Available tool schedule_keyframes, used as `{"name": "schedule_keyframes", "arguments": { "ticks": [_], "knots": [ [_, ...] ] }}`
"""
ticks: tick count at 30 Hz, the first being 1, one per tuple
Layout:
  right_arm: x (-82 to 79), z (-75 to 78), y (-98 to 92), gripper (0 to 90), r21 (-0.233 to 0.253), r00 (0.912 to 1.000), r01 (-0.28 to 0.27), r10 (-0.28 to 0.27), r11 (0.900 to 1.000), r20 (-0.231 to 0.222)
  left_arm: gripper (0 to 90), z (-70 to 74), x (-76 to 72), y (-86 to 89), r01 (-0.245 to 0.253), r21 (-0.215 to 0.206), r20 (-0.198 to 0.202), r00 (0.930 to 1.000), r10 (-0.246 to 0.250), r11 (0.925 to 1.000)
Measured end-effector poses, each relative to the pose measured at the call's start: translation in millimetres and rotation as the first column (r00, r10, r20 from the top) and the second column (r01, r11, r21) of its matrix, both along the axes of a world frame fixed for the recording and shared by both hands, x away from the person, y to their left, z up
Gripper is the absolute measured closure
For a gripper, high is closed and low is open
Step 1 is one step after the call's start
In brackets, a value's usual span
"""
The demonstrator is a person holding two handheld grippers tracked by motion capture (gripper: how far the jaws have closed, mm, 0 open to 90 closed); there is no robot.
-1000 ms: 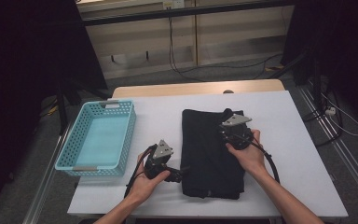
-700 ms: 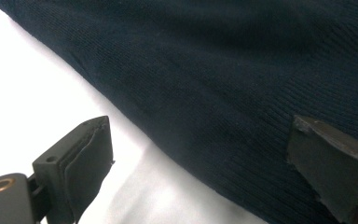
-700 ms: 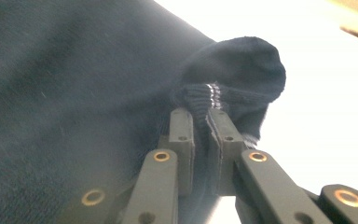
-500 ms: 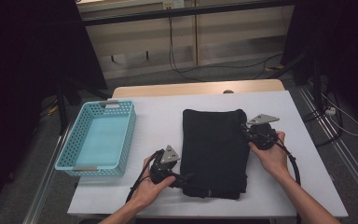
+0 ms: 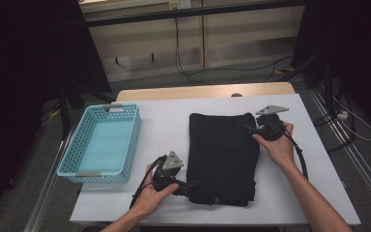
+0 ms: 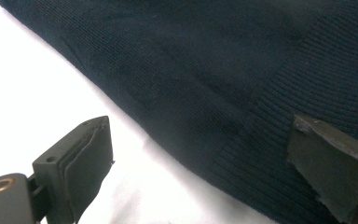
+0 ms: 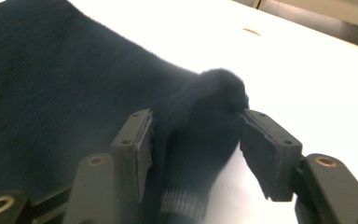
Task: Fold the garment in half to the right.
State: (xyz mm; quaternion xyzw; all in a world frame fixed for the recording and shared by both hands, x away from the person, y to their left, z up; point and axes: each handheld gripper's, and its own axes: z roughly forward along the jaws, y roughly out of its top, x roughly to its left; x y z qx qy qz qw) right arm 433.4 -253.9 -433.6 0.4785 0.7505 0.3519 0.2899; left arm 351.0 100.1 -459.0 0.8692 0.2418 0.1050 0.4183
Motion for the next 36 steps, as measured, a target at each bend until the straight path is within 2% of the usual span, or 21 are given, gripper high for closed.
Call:
{"name": "schedule_keyframes", "arguments": {
  "ticks": [1,2,5,8,9,11,13,15,17,19,20,22,25,28,31,32,33,35,36],
  "knots": [
    [5.0,0.7,1.1,42.8,-0.007,1.0000,0.000,0.000,1.000,0.004,7.3,-0.9,0.5,-0.4,-0.005,-0.015,-0.012,0.9999,0.005,0.9999],
    [11.1,2.0,2.8,42.8,-0.009,0.9999,0.002,-0.002,1.000,0.010,7.2,-0.6,1.8,0.4,0.007,-0.002,-0.010,0.9999,-0.007,1.0000],
    [25.7,5.3,5.1,41.2,-0.005,0.9999,0.004,-0.004,1.000,0.016,6.6,-1.3,4.4,1.5,0.007,-0.008,-0.021,0.9998,-0.007,0.9999],
    [35.5,8.0,5.5,41.6,-0.001,0.9999,0.009,-0.009,1.000,0.011,6.6,-1.1,5.3,2.3,-0.002,-0.014,-0.011,0.9999,0.001,0.9999],
    [37.4,9.2,5.9,44.8,-0.006,0.9997,0.015,-0.015,1.000,0.018,6.6,-0.7,5.5,2.7,-0.002,-0.012,-0.007,1.0000,0.002,0.9999],
    [41.4,8.1,5.4,48.0,-0.025,0.9997,0.024,-0.024,0.999,0.004,6.6,-0.7,5.7,2.9,-0.002,-0.012,-0.006,1.0000,0.002,0.9999],
    [43.7,4.2,2.7,63.3,-0.048,0.9994,0.030,-0.031,0.998,-0.015,6.6,-1.0,5.7,3.0,-0.002,-0.009,-0.002,1.0000,0.002,1.0000],
    [45.5,-1.3,-1.9,63.6,-0.059,0.9977,0.051,-0.054,0.997,-0.042,6.6,-1.0,5.5,2.7,0.002,-0.011,-0.003,1.0000,-0.002,0.9999],
    [47.7,-6.5,-7.7,59.8,-0.044,0.9962,0.059,-0.062,0.997,-0.061,6.6,-0.8,5.9,3.0,0.009,-0.006,-0.008,0.9999,-0.009,0.9999],
    [49.4,-8.0,-9.3,52.7,-0.017,0.9960,0.063,-0.064,0.998,-0.063,6.6,-1.8,7.1,2.8,0.004,0.006,-0.003,1.0000,-0.004,1.0000],
    [50.7,-8.0,-8.7,52.9,-0.016,0.9965,0.067,-0.068,0.998,-0.049,6.6,-3.5,7.2,1.6,-0.005,-0.015,-0.012,0.9999,0.005,0.9999],
    [55.2,-8.8,-5.5,56.1,-0.021,0.9973,0.054,-0.055,0.998,-0.049,6.6,-3.6,9.4,1.9,0.010,0.007,-0.016,0.9998,-0.010,0.9999],
    [61.7,-14.0,-4.6,71.1,-0.034,0.9961,0.057,-0.060,0.998,-0.065,6.6,-4.8,9.7,1.1,0.008,-0.002,-0.013,0.9999,-0.008,1.0000],
    [65.8,-18.5,-6.0,81.6,-0.038,0.9953,0.058,-0.060,0.998,-0.076,6.8,-5.3,9.3,0.7,0.004,-0.012,-0.015,0.9999,-0.004,0.9999],
    [70.6,-16.7,-8.0,84.0,-0.030,0.9958,0.066,-0.068,0.997,-0.061,7.3,-5.7,9.0,-0.7,0.011,0.000,-0.009,0.9999,-0.011,0.9999],
    [72.3,-14.8,-9.5,84.1,0.003,0.9952,0.081,-0.081,0.997,-0.055,7.5,-6.4,8.4,-2.0,0.003,-0.011,-0.004,1.0000,-0.003,0.9999],
    [73.5,-14.1,-10.2,84.2,0.007,0.9952,0.087,-0.087,0.996,-0.045,7.5,-6.1,7.7,-3.0,0.000,-0.011,-0.006,1.0000,0.000,0.9999],
    [75.7,-12.7,-10.5,84.4,-0.023,0.9934,0.108,-0.109,0.994,-0.034,8.3,-5.7,7.2,-3.8,0.004,-0.019,-0.001,1.0000,-0.004,0.9998],
    [77.5,-12.2,-12.9,84.4,-0.016,0.9931,0.113,-0.113,0.994,-0.032,8.4,-5.8,7.2,-4.1,0.005,-0.022,0.000,1.0000,-0.005,0.9997]
  ]
}}
